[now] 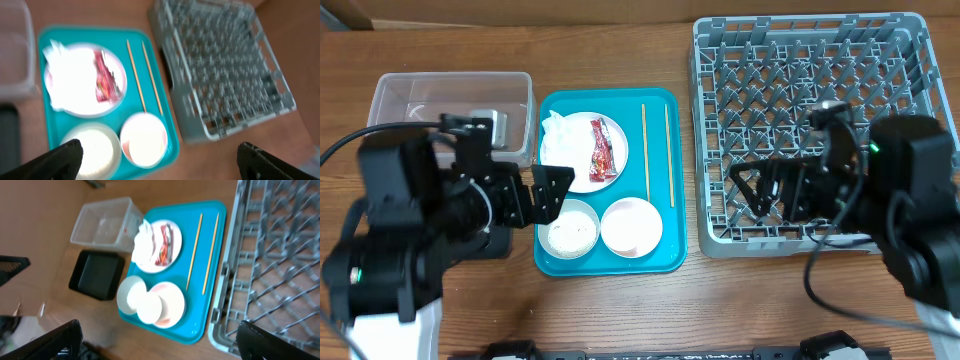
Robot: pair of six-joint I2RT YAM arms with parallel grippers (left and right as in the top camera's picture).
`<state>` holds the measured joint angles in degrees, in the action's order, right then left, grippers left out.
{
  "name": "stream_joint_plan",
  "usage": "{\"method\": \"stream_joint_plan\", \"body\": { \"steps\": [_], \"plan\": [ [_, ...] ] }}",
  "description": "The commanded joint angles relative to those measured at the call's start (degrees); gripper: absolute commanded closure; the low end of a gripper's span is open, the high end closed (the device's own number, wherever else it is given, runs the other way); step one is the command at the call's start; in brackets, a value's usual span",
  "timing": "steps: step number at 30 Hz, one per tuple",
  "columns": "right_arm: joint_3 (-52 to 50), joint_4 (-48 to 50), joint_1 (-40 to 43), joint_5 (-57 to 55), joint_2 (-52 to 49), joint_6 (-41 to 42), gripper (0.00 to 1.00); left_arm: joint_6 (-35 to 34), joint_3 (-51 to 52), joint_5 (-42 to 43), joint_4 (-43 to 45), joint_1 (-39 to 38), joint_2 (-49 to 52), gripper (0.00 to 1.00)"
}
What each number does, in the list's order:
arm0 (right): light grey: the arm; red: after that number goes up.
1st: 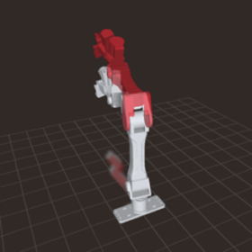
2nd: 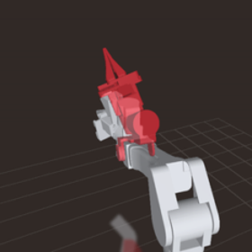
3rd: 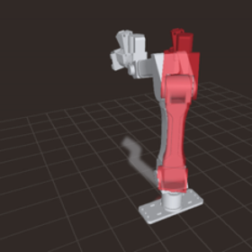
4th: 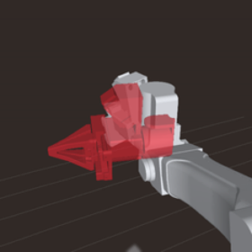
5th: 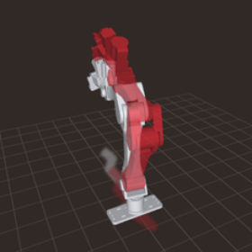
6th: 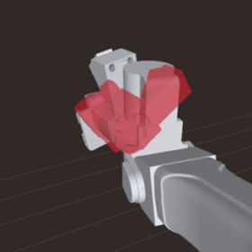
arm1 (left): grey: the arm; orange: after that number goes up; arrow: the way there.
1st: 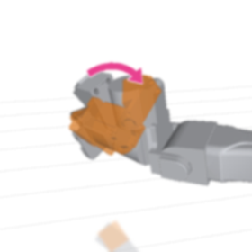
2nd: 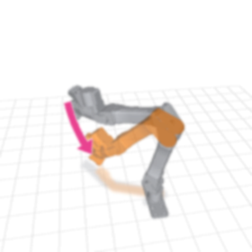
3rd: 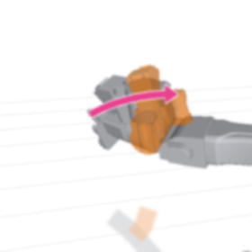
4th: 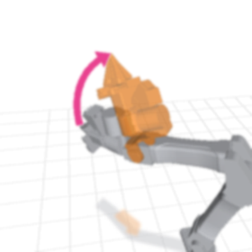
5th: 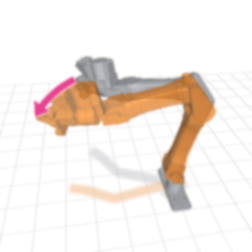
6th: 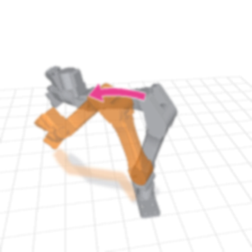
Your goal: Sort waste into correct bins and load items into the dishwasher
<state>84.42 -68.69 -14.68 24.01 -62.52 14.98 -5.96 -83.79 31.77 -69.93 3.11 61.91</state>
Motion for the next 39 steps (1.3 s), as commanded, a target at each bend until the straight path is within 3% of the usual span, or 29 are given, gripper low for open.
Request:
{"method": "stream_joint_plan", "body": {
  "steps": [1,5,9,15,21,25,29,35,38,39],
  "plan": [
    [1.5,-0.1,-0.3,2.7,-2.5,0.1,0.01,-0.4,-1.1,2.4,-1.9,0.1,3.4,0.04],
    [1.5,-0.1,-0.3,2.6,-3.8,0.8,0.12,1.2,-0.9,-0.8,-6.2,-3.8,8.0,0.23],
    [1.5,-0.4,-0.3,1.2,-1.8,4.9,0.12,-4.8,1.9,-17.1,-7.8,-13.6,11.8,0.24],
    [1.5,-2.4,-0.3,-2.3,3.4,8.3,0.12,-13.5,11.1,-27.8,-4.3,-24.9,13.4,0.26],
    [1.4,-5.3,-0.3,-4.3,7.3,8.2,0.14,-15.1,20.9,-27.5,5.7,-25.4,14.1,0.34],
    [1.4,-5.1,-0.3,-4.3,6.8,8.2,0.14,-15.1,25.4,-26.5,14.5,-25.5,16.8,0.51],
    [1.4,-4.9,-0.3,-4.3,5.4,8.2,0.14,-15.1,26.8,-22.6,17.8,-26.0,21.1,0.67],
    [1.4,-5.1,-0.3,-4.2,2.6,8.2,0.14,-13.9,26.8,-23.2,19.8,-26.1,26.8,0.7],
    [1.4,-5.2,-0.3,-4.3,2.0,8.2,0.14,-14.0,26.6,-23.2,20.0,-26.1,27.0,0.96],
    [1.4,-5.2,-0.3,-4.3,2.0,8.2,0.14,-14.0,26.1,-23.2,19.8,-25.9,26.7,0.96]
  ]
}}
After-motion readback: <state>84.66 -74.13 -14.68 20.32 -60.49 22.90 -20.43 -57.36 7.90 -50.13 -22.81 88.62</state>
